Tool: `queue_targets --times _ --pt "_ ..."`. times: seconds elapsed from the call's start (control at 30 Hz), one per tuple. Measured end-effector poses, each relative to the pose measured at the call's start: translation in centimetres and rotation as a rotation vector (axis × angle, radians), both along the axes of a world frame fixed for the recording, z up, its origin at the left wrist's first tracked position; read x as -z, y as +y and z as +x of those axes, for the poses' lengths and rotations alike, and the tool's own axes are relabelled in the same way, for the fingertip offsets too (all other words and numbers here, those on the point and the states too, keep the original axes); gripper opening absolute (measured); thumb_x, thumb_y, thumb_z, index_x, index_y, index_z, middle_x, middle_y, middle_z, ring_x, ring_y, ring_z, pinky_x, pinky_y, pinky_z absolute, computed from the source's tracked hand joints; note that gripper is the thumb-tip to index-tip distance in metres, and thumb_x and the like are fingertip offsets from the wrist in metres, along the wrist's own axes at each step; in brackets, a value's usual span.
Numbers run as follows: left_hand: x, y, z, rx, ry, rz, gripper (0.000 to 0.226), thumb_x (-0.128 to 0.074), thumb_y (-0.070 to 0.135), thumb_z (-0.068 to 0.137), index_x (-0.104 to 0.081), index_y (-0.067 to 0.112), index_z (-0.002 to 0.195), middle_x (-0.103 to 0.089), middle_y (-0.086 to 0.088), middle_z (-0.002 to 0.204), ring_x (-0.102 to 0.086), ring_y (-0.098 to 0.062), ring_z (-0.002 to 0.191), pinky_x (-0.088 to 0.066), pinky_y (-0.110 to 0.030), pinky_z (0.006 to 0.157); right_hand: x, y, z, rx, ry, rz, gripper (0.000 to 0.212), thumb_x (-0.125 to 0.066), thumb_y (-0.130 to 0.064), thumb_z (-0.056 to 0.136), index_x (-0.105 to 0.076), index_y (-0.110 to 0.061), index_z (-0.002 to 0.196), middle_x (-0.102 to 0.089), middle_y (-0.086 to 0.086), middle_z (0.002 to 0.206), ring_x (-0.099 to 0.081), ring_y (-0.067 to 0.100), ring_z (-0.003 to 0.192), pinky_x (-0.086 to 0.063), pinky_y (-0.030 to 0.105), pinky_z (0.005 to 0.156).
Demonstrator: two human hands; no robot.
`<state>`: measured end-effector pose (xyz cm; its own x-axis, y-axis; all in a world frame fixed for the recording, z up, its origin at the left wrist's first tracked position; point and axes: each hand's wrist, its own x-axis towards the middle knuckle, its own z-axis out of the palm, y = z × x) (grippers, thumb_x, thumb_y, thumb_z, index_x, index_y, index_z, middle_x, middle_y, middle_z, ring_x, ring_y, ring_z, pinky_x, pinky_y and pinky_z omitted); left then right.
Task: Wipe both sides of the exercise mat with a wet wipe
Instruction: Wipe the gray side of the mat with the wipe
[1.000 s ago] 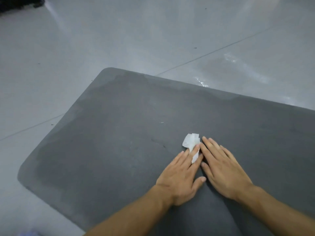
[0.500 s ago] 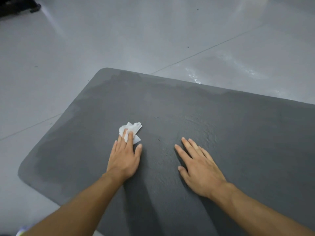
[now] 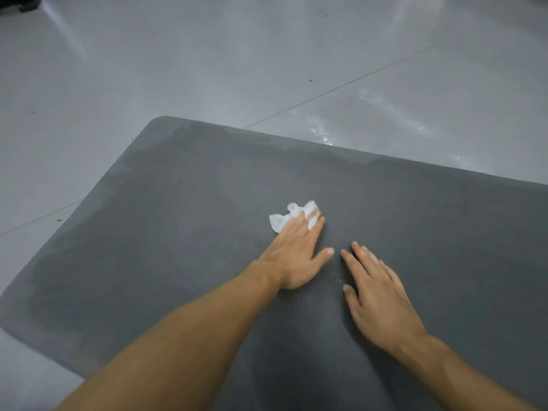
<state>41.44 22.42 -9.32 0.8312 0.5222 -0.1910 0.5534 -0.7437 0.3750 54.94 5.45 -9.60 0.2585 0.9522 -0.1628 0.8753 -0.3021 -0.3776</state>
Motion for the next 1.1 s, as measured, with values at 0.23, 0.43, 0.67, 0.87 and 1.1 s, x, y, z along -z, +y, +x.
queue_targets --times 0.23,0.43,0.67,0.87,1.1 --pt "0.6 -9.3 -5.5 0.219 -0.011 0.045 0.071 -0.026 0.053 0.109 -0.007 0.014 0.166 0.009 -0.001 0.172 0.022 -0.011 0.156 0.012 -0.033 0.127 0.2 -1.2 -0.1 0.053 0.054 0.047 0.057 -0.037 -0.030 0.108 -0.026 -0.027 0.164 -0.014 -0.003 0.173 -0.007 0.015 0.160 -0.006 0.030 0.125" --pt "1.3 -6.0 -16.0 0.001 0.074 0.185 0.070 -0.021 0.054 0.108 0.003 0.022 0.166 0.013 0.008 0.173 0.008 -0.012 0.159 0.001 -0.033 0.128 0.0 -0.4 -2.4 -0.077 -0.027 -0.011 0.071 -0.013 -0.056 0.100 -0.021 -0.028 0.165 -0.005 -0.004 0.175 0.006 0.016 0.160 0.006 0.029 0.124" --pt "1.4 -7.9 -21.1 -0.275 0.027 0.096 0.075 -0.023 0.056 0.106 0.000 0.018 0.166 0.008 0.005 0.174 0.004 -0.011 0.159 0.003 -0.030 0.128 -0.7 0.6 -5.5 -0.182 0.037 0.022 0.066 -0.046 -0.039 0.108 -0.020 -0.023 0.166 -0.007 -0.001 0.175 -0.002 0.016 0.161 0.004 0.027 0.124" --pt "1.2 -14.9 -15.0 -0.118 -0.134 -0.066 0.070 -0.029 0.052 0.108 -0.007 0.018 0.166 0.007 0.003 0.173 0.006 -0.013 0.159 -0.002 -0.033 0.128 -0.1 -0.7 -7.0 -0.282 0.144 0.099 0.057 -0.031 -0.041 0.105 -0.041 -0.025 0.159 -0.029 -0.006 0.169 -0.022 0.011 0.157 -0.014 0.029 0.125" --pt "-1.4 -16.1 -4.2 -0.587 -0.631 -0.819 0.061 -0.036 0.057 0.101 -0.024 0.037 0.157 -0.022 0.025 0.164 -0.015 0.012 0.150 -0.013 -0.017 0.124 -0.9 -0.6 -4.2 0.122 0.532 0.245 0.034 -0.050 -0.019 0.109 -0.066 -0.021 0.138 -0.064 -0.006 0.141 -0.056 0.005 0.131 -0.041 0.026 0.114"
